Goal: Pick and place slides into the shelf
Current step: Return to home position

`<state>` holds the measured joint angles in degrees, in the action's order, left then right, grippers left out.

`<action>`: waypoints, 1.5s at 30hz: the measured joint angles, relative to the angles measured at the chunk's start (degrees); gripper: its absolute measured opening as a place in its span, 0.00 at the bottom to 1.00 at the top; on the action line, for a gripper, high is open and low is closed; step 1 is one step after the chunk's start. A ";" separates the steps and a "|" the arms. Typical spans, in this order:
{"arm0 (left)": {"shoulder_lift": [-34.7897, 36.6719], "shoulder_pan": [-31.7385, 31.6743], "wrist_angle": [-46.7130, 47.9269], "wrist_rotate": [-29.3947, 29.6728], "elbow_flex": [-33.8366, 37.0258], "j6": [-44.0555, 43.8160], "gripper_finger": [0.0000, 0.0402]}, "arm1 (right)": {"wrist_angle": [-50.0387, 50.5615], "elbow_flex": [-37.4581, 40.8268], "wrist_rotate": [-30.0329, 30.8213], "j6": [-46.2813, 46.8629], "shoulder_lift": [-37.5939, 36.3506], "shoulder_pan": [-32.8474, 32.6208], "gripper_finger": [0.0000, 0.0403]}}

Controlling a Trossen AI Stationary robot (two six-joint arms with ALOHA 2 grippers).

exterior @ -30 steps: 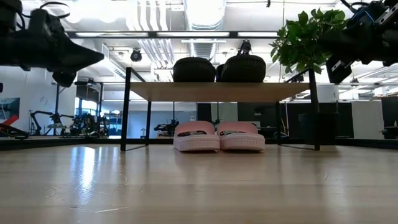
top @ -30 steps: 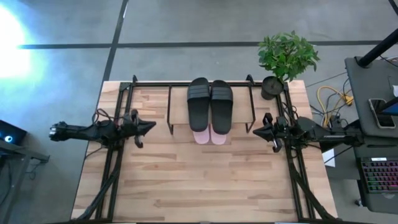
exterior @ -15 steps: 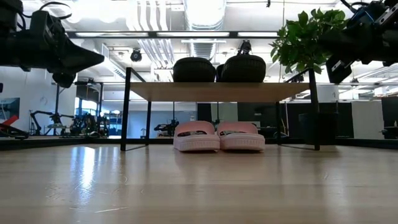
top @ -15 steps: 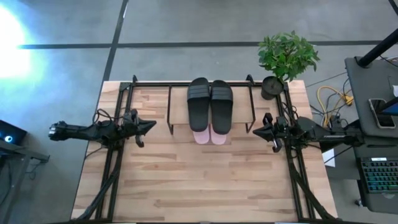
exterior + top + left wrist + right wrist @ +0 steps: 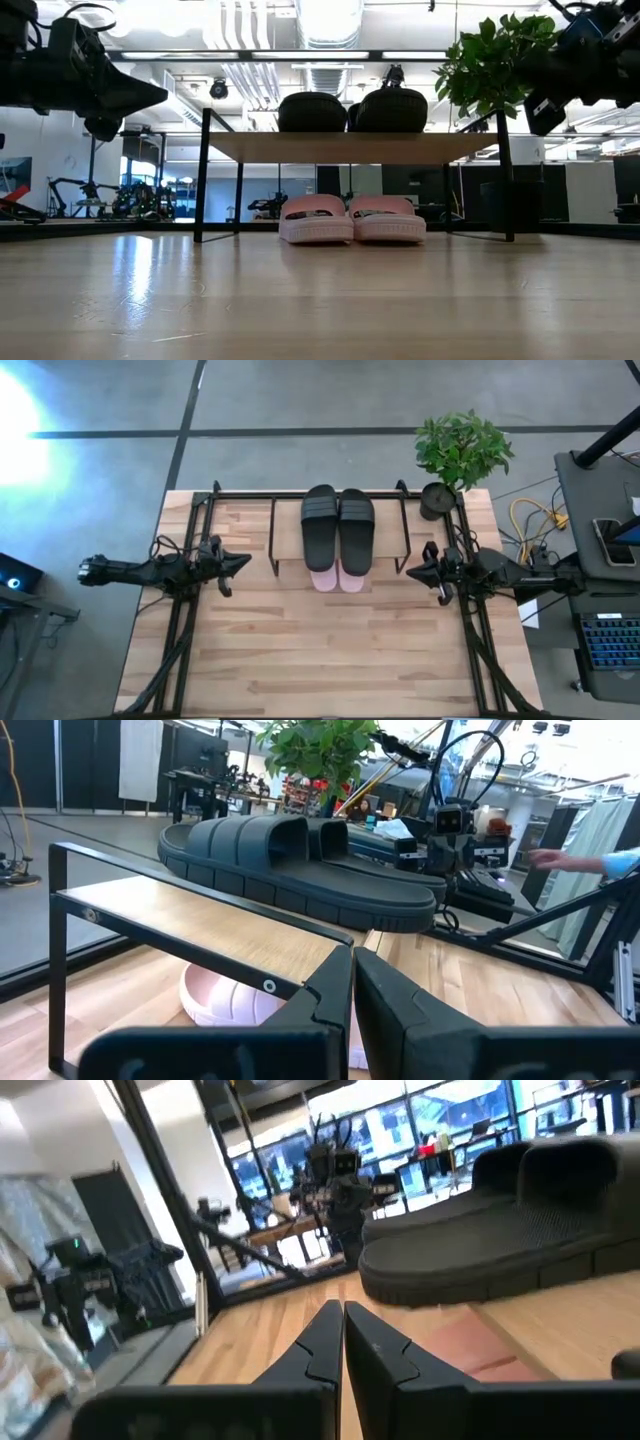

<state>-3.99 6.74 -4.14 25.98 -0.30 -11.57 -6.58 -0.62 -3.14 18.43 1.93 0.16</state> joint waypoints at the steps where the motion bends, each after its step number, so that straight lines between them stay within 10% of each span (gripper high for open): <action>1: 0.02 0.00 0.00 0.00 0.00 0.00 0.00 | 0.71 0.00 -0.21 -0.34 -0.02 -0.02 0.02; 45: -0.11 0.00 0.01 0.00 -0.07 0.00 0.00 | 0.80 0.02 -0.22 -0.43 0.85 -0.02 0.02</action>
<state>-4.10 6.74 -4.13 25.98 -0.36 -11.57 -5.78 -0.60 -3.36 18.00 2.79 0.14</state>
